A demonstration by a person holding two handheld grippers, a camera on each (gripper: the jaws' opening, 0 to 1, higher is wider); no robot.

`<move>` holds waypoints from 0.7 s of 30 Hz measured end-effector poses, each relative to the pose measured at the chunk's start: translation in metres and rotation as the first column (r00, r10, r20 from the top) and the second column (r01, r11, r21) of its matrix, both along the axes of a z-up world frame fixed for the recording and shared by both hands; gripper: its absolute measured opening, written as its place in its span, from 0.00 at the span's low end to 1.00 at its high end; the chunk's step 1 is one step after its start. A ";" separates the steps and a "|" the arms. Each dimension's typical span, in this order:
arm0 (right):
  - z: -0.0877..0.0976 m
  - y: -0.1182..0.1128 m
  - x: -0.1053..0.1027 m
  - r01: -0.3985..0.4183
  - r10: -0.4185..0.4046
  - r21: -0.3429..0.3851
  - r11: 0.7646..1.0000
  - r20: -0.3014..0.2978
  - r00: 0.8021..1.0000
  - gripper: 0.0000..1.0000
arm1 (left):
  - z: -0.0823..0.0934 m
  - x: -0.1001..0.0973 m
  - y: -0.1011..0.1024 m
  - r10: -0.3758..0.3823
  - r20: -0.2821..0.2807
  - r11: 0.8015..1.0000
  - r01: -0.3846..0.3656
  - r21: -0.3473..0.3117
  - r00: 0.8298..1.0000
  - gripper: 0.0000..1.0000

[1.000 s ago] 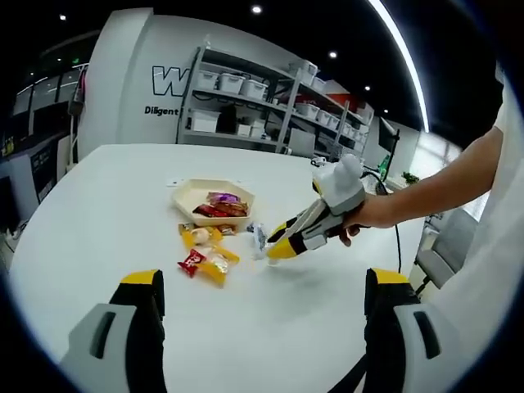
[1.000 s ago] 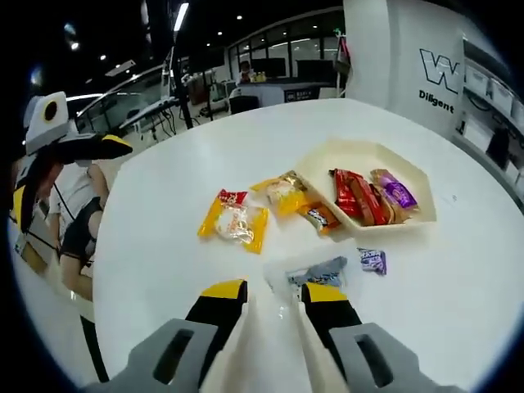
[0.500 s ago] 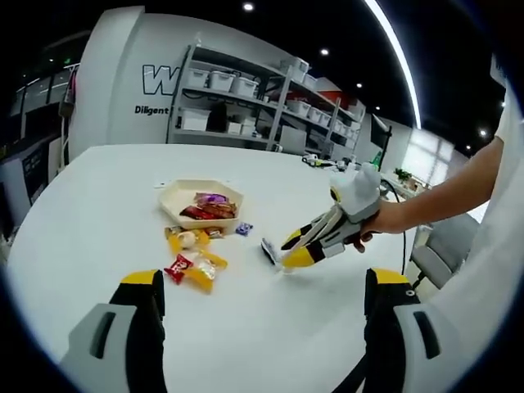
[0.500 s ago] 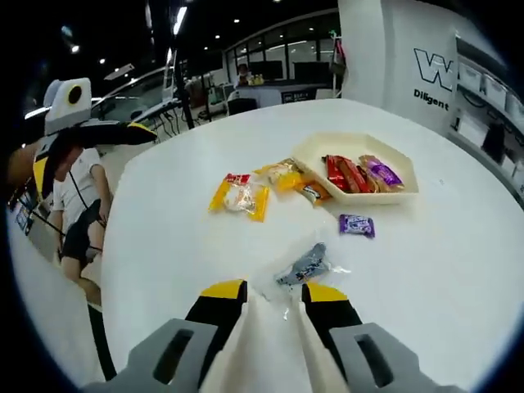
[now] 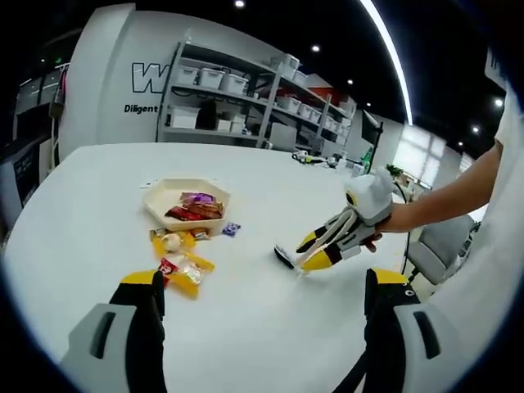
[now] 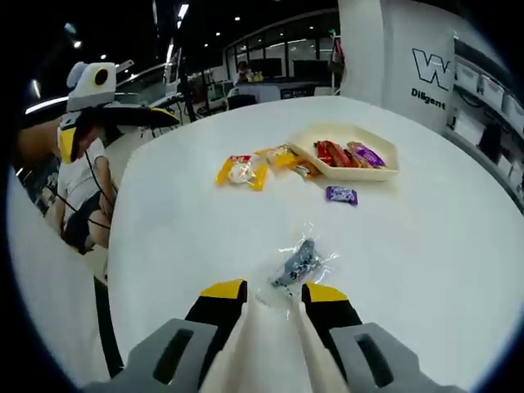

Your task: Place the target food into the container with the food tongs after gripping and lifting it, then release it inside without dropping or visibly crushing the food.

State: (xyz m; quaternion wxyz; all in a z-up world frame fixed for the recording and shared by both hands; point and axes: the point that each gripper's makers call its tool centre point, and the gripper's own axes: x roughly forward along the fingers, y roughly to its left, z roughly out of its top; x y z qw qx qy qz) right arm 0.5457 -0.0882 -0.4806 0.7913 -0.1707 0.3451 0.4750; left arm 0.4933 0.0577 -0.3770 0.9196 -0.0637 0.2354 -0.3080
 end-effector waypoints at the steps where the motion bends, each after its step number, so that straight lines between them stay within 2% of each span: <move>1: 0.000 -0.001 0.000 0.001 -0.001 -0.004 1.000 -0.002 1.000 0.22 | 0.000 0.000 0.000 -0.001 -0.001 1.000 0.001 -0.001 1.000 0.99; 8: 0.008 0.004 0.002 0.014 -0.014 0.006 1.000 0.004 1.000 0.23 | -0.001 -0.001 0.002 0.001 -0.001 1.000 -0.001 0.001 1.000 0.99; 17: 0.021 0.018 0.028 0.129 -0.130 0.051 0.990 0.014 0.991 0.23 | 0.000 -0.002 0.007 0.013 0.002 1.000 -0.013 0.003 1.000 0.99; 21: 0.024 0.025 0.038 0.155 -0.157 0.048 0.987 0.030 0.987 0.24 | 0.000 -0.004 0.010 0.021 0.000 1.000 -0.021 0.003 1.000 0.99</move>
